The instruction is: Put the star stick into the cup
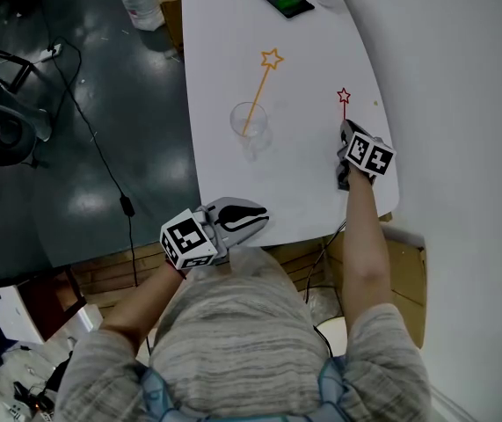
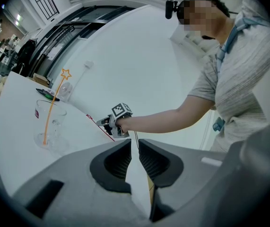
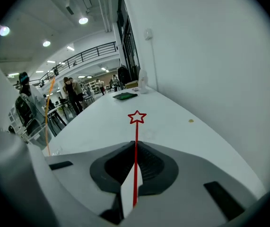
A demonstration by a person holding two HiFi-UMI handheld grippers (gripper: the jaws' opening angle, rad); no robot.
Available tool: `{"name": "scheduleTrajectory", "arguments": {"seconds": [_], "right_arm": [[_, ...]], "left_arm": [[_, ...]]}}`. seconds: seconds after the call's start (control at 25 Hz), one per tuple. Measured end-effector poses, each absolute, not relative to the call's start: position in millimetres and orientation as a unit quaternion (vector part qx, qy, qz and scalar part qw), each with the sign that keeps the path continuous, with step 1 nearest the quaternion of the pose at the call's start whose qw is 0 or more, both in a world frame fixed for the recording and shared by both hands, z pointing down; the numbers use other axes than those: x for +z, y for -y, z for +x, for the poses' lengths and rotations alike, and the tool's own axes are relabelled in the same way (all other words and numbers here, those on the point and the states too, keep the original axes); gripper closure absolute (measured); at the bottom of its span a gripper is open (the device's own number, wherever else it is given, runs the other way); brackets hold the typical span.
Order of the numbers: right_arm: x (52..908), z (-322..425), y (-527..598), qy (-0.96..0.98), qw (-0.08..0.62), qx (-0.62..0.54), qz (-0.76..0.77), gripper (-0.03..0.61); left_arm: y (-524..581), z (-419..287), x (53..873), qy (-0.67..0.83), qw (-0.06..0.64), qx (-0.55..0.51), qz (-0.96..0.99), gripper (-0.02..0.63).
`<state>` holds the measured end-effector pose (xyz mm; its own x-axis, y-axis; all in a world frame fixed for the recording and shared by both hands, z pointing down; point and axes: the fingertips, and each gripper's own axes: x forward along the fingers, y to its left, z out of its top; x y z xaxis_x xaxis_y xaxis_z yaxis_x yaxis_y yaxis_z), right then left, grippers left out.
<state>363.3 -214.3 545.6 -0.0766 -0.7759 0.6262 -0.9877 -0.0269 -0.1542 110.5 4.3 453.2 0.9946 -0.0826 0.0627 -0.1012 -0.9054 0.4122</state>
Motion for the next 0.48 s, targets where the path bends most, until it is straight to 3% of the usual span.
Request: {"name": "scheduleTrajectory", "arguments": {"seconds": [0.48], "right_arm": [[429, 302, 236, 0.756, 0.033, 0.212, 0.618, 0.56]], "left_arm": [[-8, 107, 450, 0.046, 0.208, 0.02, 0.977, 0.555]]}}
